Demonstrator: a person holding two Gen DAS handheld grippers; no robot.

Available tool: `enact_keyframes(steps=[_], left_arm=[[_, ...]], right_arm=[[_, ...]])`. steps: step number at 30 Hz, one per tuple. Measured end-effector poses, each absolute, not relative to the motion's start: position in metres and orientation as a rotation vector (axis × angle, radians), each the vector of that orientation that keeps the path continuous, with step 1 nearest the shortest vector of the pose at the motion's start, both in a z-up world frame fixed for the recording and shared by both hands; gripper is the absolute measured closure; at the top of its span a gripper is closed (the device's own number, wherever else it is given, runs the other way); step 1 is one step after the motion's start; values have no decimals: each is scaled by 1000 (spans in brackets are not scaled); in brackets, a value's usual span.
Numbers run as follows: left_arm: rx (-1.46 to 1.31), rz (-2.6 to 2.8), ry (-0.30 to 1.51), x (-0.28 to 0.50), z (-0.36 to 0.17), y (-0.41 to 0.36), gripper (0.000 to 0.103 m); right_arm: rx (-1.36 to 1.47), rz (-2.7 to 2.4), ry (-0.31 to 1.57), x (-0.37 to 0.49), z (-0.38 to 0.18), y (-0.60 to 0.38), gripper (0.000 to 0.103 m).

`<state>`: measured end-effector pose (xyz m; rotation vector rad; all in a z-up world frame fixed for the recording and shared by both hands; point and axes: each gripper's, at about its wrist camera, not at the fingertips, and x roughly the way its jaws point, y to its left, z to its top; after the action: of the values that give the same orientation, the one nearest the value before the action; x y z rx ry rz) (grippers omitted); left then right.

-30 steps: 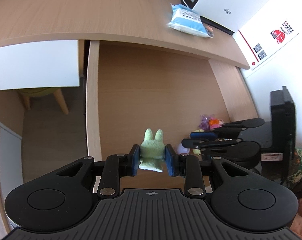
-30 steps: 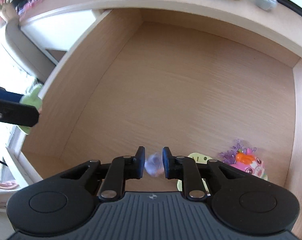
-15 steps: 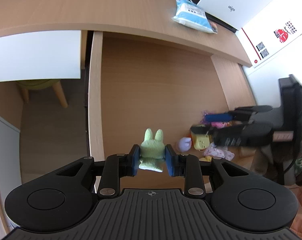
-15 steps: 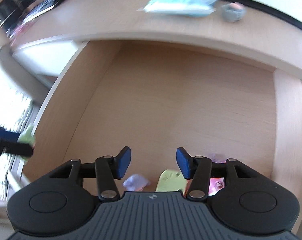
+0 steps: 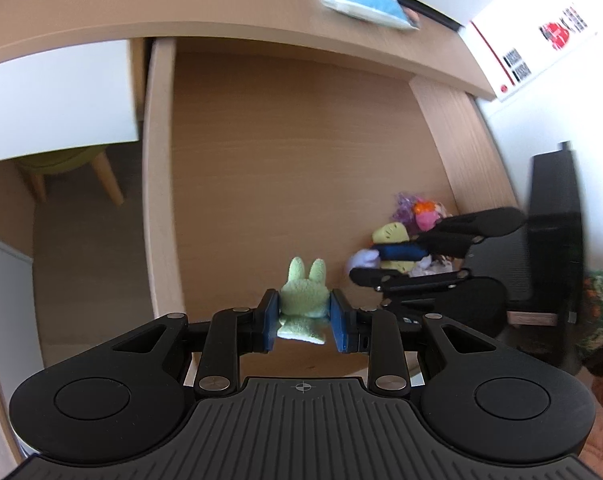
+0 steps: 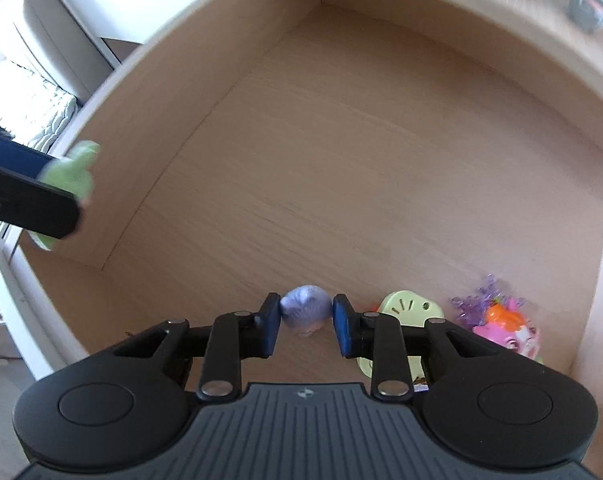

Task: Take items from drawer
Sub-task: 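Lift the lavender bunny with the right tool while the left tool carries the green bunny toward the desktop, then set the green bunny on the desktop and open the left tool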

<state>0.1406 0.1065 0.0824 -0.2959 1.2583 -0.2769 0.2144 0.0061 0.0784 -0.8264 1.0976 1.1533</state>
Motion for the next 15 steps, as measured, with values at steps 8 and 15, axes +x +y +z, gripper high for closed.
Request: enact_keyframes(steps=[8,15], left_arm=[[-275,-328,1026,209,138,106,72],[-224,-207,837,315,139,104,72]], right_arm=[[-634,1060,1026,232,135,-23,75],[-477,940,988,239,152,-29,75]])
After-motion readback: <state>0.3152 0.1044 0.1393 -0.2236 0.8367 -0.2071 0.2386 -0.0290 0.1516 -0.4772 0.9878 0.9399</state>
